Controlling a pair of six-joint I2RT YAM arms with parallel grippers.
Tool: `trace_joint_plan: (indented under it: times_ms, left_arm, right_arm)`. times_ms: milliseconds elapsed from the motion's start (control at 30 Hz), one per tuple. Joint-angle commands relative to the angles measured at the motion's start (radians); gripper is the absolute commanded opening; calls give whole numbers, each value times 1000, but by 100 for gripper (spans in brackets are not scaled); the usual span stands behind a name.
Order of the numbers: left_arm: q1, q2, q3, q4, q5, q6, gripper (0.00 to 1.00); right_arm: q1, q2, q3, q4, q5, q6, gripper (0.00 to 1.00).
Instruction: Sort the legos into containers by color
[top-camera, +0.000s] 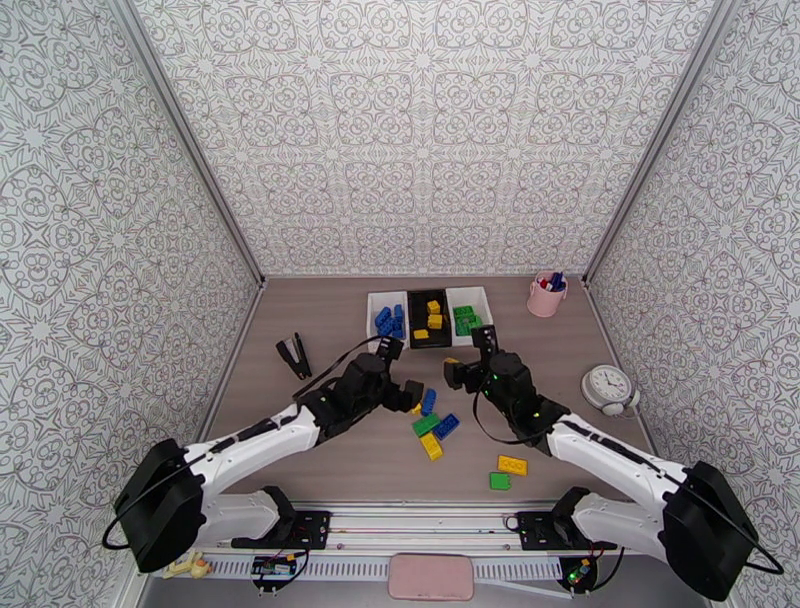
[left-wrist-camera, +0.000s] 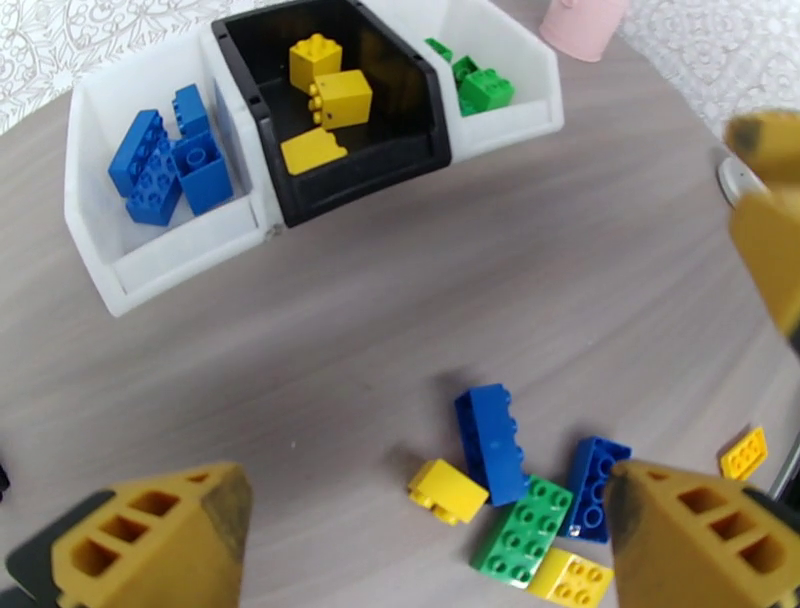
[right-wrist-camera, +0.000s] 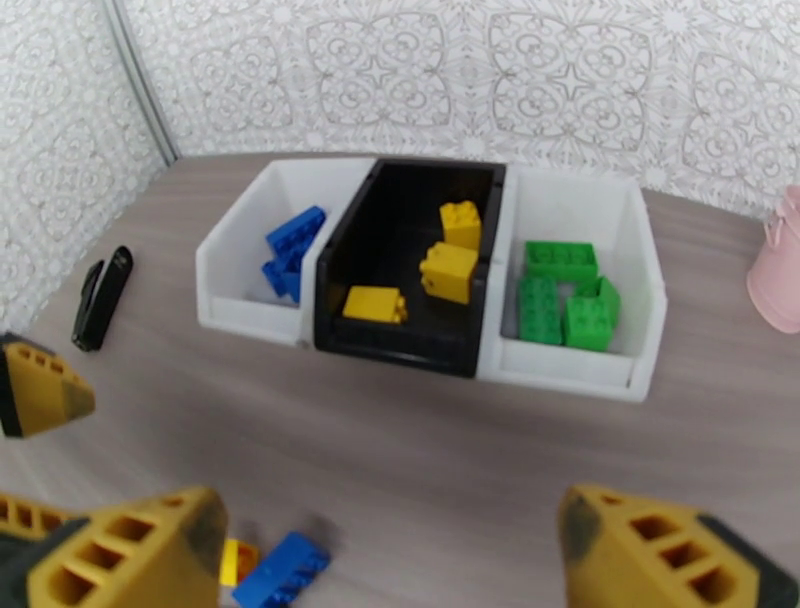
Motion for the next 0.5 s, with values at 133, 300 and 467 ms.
trace_joint_plan:
  times_ms: [133,300,467]
  left_arm:
    - [-43,200,240,-254,-66,-97,95]
    - [-74,321,358,-349,-117,-184,87]
    - [-101,418,443,-388,-134,-188,78]
  right_arm:
    - [4,-134,-78,-89,-80,-40,90]
    - [4,-248,-104,-226,-96,-55,90]
    - [4,-342,-122,-330,-93,-53,90]
